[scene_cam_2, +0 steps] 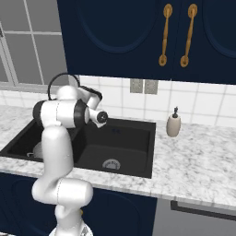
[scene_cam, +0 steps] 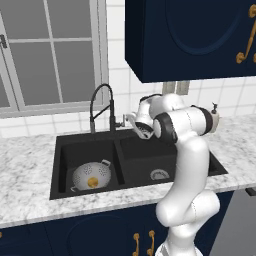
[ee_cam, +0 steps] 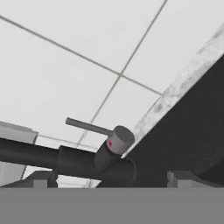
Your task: Put the colander in the sink, put the kiwi in the colander, and turn on the sink faucet and pour water over the colander.
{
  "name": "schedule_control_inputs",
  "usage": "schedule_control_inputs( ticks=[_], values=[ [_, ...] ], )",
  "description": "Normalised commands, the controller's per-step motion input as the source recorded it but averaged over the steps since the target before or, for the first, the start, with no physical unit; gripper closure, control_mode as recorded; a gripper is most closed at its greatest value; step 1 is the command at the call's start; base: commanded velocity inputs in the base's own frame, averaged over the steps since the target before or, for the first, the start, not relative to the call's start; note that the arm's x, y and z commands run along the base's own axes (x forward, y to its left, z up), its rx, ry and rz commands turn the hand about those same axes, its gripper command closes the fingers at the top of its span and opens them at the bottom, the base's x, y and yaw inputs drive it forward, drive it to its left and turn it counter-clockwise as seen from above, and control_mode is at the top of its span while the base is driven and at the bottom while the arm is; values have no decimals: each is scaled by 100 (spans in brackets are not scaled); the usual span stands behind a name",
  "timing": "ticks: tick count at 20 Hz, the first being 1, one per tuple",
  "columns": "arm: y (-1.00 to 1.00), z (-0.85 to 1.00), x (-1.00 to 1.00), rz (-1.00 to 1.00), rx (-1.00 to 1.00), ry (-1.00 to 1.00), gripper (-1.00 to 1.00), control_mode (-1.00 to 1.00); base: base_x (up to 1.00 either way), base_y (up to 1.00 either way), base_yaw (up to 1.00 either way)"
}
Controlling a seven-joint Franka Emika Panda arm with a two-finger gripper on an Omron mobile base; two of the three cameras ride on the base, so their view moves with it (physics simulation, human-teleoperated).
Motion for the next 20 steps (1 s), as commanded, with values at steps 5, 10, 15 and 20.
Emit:
schedule_control_inputs(
  ticks=[5,10,15,20],
  values=[
    [11,0,47,0,3,0,-100,-100,0,0,0],
    [13,0,40,0,0,1,-100,-100,0,0,0],
    [8,0,47,0,0,3,-100,-100,0,0,0],
    [8,0,49,0,0,8,-100,-100,0,0,0]
  ],
)
